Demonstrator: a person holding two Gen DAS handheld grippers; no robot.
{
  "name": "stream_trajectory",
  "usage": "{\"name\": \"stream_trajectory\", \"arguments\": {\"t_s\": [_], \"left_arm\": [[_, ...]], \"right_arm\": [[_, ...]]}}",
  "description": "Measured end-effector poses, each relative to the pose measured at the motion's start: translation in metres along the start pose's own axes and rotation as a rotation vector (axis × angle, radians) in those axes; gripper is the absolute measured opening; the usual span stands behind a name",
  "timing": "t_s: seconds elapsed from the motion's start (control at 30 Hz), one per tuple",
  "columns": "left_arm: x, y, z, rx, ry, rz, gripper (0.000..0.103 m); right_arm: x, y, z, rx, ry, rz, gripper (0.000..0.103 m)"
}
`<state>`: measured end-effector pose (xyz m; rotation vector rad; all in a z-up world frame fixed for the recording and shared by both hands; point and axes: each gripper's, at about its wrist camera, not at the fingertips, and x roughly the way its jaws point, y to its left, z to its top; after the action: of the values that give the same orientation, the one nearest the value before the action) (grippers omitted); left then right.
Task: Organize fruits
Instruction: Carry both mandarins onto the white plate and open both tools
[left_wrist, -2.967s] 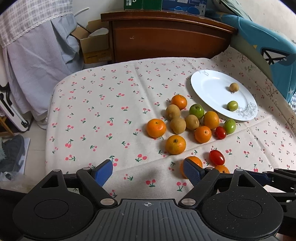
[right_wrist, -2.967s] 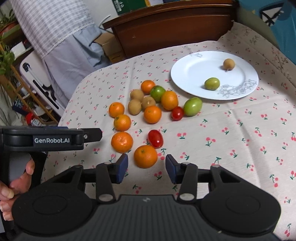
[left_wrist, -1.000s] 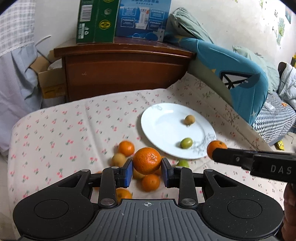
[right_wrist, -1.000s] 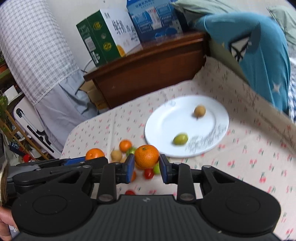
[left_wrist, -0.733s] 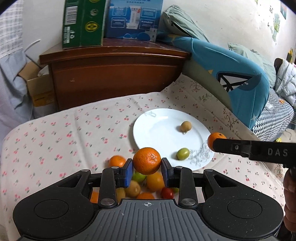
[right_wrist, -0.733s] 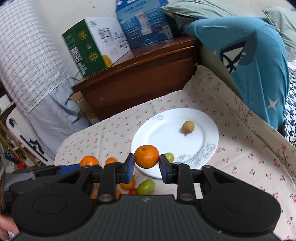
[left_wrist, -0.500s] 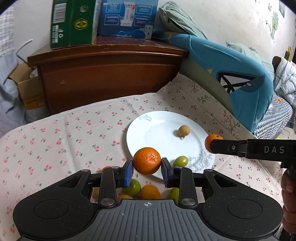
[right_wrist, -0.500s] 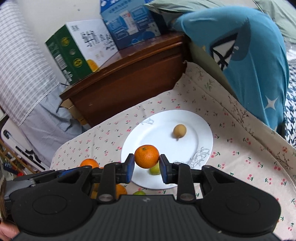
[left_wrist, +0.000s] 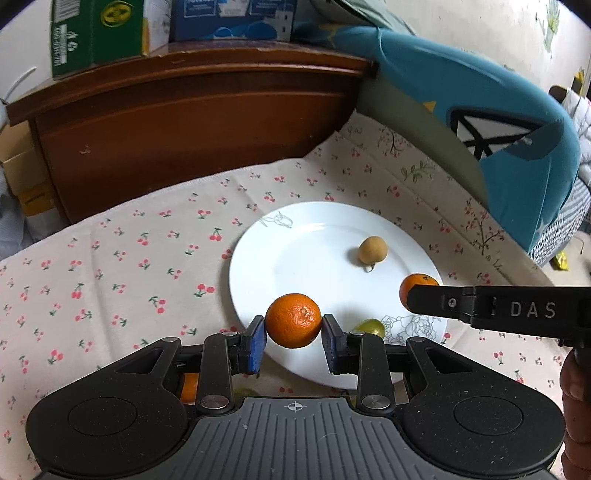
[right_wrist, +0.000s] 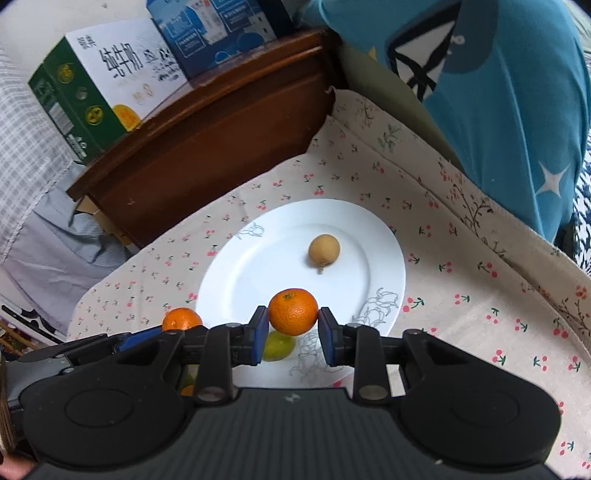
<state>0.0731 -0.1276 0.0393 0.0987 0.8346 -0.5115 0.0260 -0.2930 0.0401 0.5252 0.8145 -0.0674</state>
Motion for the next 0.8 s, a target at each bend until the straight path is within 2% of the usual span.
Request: {"name": "stream_trajectory", "arguments": {"t_s": [0.37,0.5,0.67,0.77,0.8], "left_arm": [[0.012,-0.004,0.008,0.022,0.016,0.033,0.033],[0.006,-0.006,0.011,0.023,-0.006,0.073,0.066],[-0.003,-0.008,0.014,0.036,-0.008,0.115,0.079],[-0.007,-0.009,0.013,0.043,0.012,0.135,0.08],[-0.009,-0.009,0.012,0.044,0.019,0.141,0.08]], "right_arm": [[0.018,-0.006,0.007,0.025,0.002,-0.017,0.032],[0.017,-0.005,0.011,0.022,-0.015,-0.015,0.037],[0.012,-0.001,0.013,-0.012,-0.032,-0.032,0.04],[0.009,0.003,0.012,-0.03,-0.032,-0.03,0.042],[0.008,0.004,0.011,-0.034,-0.031,-0.03,0.047]]}}
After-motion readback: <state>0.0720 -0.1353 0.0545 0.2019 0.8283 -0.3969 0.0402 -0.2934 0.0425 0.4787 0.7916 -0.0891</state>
